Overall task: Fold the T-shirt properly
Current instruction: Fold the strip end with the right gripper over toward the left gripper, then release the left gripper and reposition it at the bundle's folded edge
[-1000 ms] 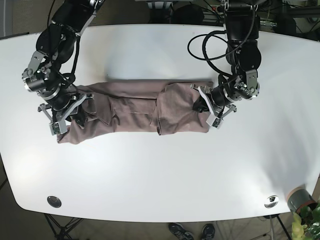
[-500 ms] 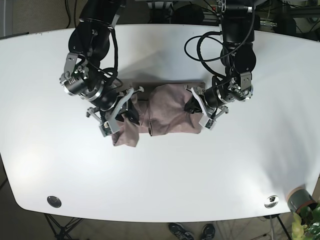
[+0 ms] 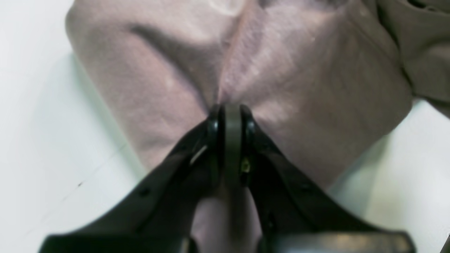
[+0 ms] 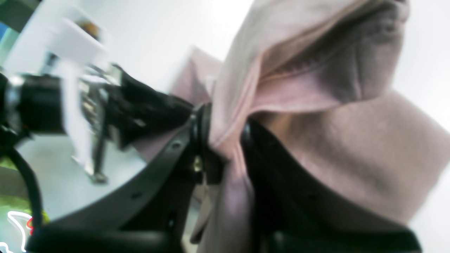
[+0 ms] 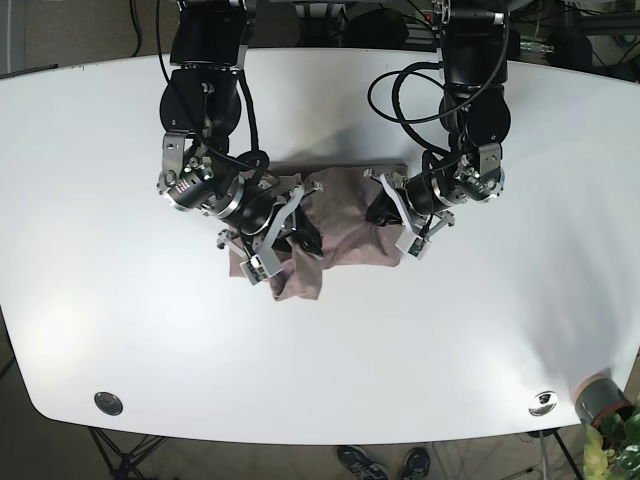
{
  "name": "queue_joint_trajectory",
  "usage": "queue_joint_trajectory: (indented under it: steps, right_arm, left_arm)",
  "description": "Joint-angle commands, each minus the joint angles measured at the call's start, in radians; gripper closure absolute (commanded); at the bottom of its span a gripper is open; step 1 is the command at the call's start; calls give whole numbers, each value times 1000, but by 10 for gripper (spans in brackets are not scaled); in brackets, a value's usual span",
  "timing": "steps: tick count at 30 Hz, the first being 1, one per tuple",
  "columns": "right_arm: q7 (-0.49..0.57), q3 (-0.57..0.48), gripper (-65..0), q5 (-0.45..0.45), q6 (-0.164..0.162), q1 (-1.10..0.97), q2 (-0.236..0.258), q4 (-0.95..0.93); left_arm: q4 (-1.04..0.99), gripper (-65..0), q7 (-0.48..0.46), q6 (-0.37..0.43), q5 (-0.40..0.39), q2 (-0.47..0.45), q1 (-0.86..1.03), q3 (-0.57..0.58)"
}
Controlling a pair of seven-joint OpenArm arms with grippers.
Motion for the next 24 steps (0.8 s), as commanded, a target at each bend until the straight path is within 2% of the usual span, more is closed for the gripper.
queue_joint_trajectory:
  steps: [1, 4, 8, 17, 18, 21, 22, 24]
  right_arm:
    - [42, -42, -22, 29, 4, 20, -7, -1]
    - [55, -65, -22, 29, -1, 20, -7, -26]
    - [85, -73, -25, 29, -47, 22, -7, -64]
    - [114, -179, -44, 29, -131, 49, -7, -139]
    - [125, -191, -68, 29, -143, 51, -7, -145]
    - [165, -223, -205, 29, -194, 60, -7, -170]
    - [177, -231, -271, 29, -212, 60, -7, -174]
    - [187, -243, -349, 29, -234, 57, -7, -174]
  left_arm:
    - [-4, 0, 70, 4, 47, -5, 6, 4]
    - [-4, 0, 70, 4, 47, -3, 6, 4]
    - [1, 0, 70, 4, 47, -2, 6, 4]
    - [1, 0, 70, 3, 47, -3, 4, 5]
    - [1, 0, 70, 3, 47, -3, 4, 5]
    - [-1, 0, 70, 3, 46, -3, 3, 5]
    - [1, 0, 70, 3, 46, -3, 3, 5]
    - [1, 0, 70, 3, 46, -5, 3, 5]
